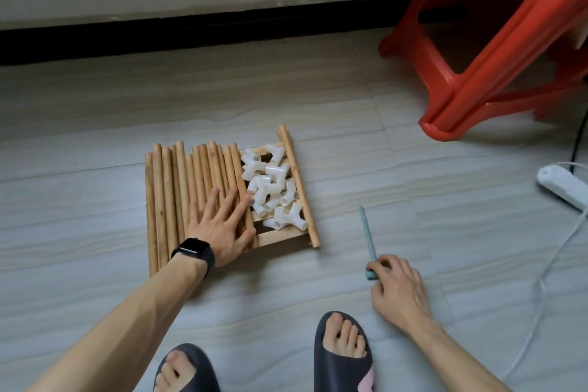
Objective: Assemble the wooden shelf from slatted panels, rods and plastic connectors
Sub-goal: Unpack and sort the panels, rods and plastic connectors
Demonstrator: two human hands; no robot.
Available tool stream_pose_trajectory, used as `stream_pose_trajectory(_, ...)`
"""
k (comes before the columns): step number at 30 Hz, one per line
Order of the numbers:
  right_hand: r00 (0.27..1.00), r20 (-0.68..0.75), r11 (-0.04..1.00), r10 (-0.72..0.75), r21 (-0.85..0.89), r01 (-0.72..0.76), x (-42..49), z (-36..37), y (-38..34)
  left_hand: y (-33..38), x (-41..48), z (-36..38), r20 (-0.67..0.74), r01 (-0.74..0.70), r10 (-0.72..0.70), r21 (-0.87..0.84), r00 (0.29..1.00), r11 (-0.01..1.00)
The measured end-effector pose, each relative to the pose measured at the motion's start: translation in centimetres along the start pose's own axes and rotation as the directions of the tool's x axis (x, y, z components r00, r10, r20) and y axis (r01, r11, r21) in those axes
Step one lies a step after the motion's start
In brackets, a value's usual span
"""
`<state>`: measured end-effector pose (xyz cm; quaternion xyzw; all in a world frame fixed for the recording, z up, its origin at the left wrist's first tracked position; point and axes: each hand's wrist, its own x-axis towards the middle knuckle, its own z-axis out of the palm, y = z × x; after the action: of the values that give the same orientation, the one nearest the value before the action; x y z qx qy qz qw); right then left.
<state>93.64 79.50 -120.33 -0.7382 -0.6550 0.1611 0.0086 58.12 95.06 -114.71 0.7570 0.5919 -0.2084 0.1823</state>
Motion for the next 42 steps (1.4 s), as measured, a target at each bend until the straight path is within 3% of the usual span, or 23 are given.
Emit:
stream_pose_trajectory(4,0.995,0.011,0.993,0.102,0.055,-0.102,1.5,-0.5,-1.5,0.2,-0.3,0.0,0.009,0.022,-0.022,0.026,1.0,0.999)
stream_pose_trajectory(10,0.966,0.197,0.985,0.166,0.005,-0.17,3.5,-1.1,-2.2,0.4,-0.3,0.0,0.01,0.017,-0.017,0.022,1.0,1.0)
stream_pose_trajectory(14,0.97,0.123,0.976,0.209,0.03,-0.214,4.8,-2.3,-3.7,0.6,-0.1,-1.3,-0.014,-0.004,0.003,-0.029,1.0,1.0)
stream_pose_trajectory(18,0.993,-0.056,0.976,0.108,0.196,-0.095,9.0,-4.8,-8.6,0.2,1.4,-4.8,-0.158,-0.038,0.02,-0.11,0.987,0.993)
stream_pose_trajectory(23,0.995,-0.01,0.925,-0.098,0.368,0.095,15.5,-8.6,-16.6,-0.1,3.9,-8.2,-0.097,-0.076,0.06,-0.162,0.993,0.984)
stream_pose_trajectory(27,0.952,0.233,0.947,-0.198,0.296,0.124,19.2,-9.2,-19.5,1.0,5.5,-7.5,-0.039,-0.082,0.075,-0.227,0.996,0.97)
stream_pose_trajectory(29,0.935,0.284,0.958,-0.212,0.249,0.142,20.0,-8.7,-19.9,1.5,6.0,-6.3,-0.032,-0.05,0.043,-0.294,0.999,0.954)
stream_pose_trajectory(36,0.938,0.215,0.957,-0.271,0.167,0.238,20.6,-7.8,-19.9,1.5,6.1,-3.2,-0.183,-0.095,-0.018,-0.592,0.983,0.801)
stream_pose_trajectory(42,0.94,0.228,0.967,-0.254,0.055,0.247,21.3,-7.6,-20.5,1.4,6.6,-3.4,-0.19,-0.091,-0.042,-0.638,0.981,0.765)
